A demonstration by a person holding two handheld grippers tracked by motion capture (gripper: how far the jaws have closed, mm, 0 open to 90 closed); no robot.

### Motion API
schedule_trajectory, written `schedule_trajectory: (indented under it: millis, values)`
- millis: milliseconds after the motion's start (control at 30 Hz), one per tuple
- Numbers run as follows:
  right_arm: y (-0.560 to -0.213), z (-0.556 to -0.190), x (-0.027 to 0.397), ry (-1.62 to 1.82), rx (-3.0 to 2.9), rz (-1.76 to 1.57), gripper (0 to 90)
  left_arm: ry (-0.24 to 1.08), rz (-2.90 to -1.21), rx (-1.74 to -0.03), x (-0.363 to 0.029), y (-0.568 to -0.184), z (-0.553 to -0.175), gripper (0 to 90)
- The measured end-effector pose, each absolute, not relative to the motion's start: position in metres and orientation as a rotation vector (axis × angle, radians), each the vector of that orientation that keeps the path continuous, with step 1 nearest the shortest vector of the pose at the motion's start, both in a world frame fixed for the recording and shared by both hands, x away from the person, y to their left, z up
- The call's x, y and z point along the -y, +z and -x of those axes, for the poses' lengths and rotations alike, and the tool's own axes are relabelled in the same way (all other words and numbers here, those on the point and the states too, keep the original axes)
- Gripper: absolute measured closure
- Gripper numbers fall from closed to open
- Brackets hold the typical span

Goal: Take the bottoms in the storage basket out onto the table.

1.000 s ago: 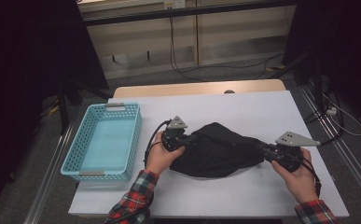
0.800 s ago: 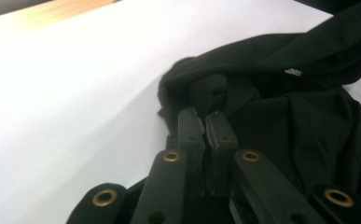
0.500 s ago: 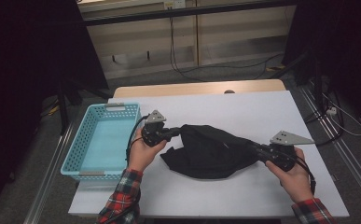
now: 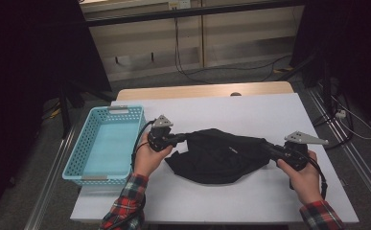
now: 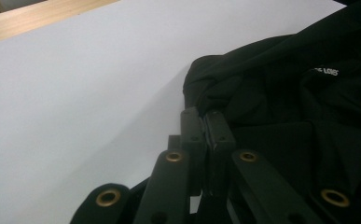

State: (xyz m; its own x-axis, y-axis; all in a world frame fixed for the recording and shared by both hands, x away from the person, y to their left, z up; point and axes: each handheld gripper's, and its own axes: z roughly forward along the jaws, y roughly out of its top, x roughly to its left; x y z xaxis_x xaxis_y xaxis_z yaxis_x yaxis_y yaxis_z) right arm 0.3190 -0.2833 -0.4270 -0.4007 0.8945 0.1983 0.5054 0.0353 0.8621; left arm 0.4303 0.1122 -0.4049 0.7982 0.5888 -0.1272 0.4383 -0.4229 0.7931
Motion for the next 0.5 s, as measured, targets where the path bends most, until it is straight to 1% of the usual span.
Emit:
schedule_trajectory:
  millis: [200,300,400,433,500]
  values:
    - [-0.4337,-0.3251,0.2831,1.257,-1.939,-1.427,84.0,0.208,-2.090,-0.758,-0.1111,-0.4074,-0.4307,88.5]
    - [-0.4351,-0.3264,0.2821,1.225,-1.937,-1.404,80.4,0.204,-2.090,-0.761,-0.1110,-0.4073,-0.4308,88.5]
    - [-0.4338,-0.3249,0.2818,1.190,-1.924,-1.386,71.4,0.204,-2.087,-0.760,-0.1108,-0.4073,-0.4308,88.5]
    - [-0.4338,-0.3249,0.2818,1.190,-1.924,-1.386,71.4,0.204,-2.087,-0.760,-0.1108,-0.4073,-0.4308,88.5]
    - [-0.4294,-0.3214,0.2818,1.186,-1.895,-1.364,67.0,0.197,-2.089,-0.757,-0.1101,-0.4067,-0.4306,88.5]
